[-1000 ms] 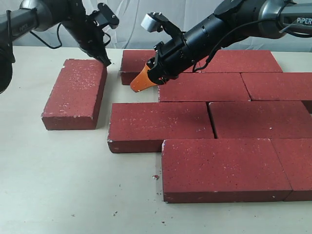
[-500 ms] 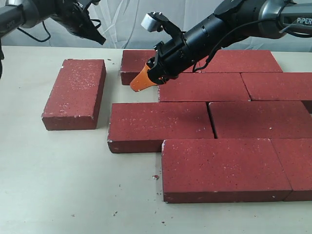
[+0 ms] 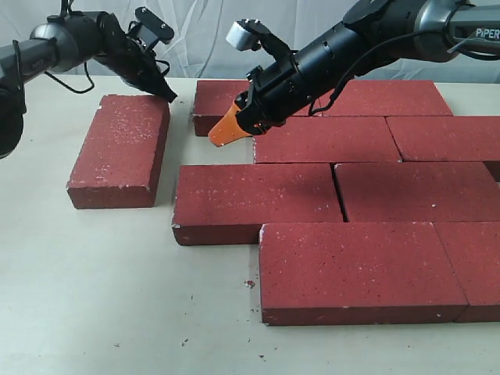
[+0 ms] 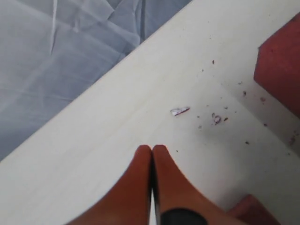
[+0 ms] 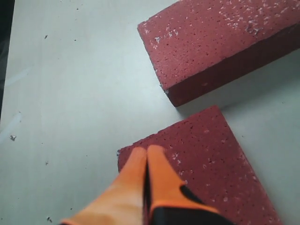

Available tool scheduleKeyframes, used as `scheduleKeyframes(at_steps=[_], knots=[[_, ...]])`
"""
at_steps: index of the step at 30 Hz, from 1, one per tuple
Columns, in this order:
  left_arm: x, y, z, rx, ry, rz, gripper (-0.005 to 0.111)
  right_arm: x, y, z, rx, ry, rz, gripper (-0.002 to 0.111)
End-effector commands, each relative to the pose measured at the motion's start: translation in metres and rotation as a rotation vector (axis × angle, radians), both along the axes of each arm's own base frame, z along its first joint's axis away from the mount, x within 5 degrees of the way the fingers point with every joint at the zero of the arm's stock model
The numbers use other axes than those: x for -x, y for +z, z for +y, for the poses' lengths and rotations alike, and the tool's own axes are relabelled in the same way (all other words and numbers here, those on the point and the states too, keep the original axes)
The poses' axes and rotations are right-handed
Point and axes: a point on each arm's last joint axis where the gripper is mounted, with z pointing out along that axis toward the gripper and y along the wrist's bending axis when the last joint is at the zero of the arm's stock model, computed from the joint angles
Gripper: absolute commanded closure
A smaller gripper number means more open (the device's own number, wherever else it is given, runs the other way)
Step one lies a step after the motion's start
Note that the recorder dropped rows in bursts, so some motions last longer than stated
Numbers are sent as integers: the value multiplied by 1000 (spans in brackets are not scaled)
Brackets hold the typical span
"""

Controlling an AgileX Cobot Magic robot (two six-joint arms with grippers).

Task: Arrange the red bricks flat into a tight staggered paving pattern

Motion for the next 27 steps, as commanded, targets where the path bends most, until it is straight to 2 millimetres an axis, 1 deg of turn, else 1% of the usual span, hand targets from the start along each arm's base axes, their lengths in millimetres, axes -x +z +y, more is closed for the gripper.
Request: scheduleKeyframes(at_steps=[1, 6, 11, 15, 17, 21, 25, 27], knots=[[0, -5, 18, -2, 45, 51, 107, 0, -1, 0, -4, -3, -1, 109], [1, -4, 37, -78, 100, 86, 107, 0, -1, 0, -4, -3, -1, 109], [7, -4, 57, -188, 124, 173, 107, 0, -1, 0, -4, -6, -3, 109], [15, 6, 74, -245, 187, 255, 107, 0, -1, 1, -5, -3, -2, 109], [21, 9, 82, -258, 207, 311, 107, 2, -1, 4, -5, 6, -2, 109], [32, 27, 98, -253, 281, 395, 107, 8, -1, 14, -6, 34, 0, 109], [42, 54, 129, -227, 474, 415, 107, 21, -1, 22, -5, 119, 39, 109], [47, 71, 145, -201, 521, 406, 107, 28, -1, 28, 7, 173, 43, 109]])
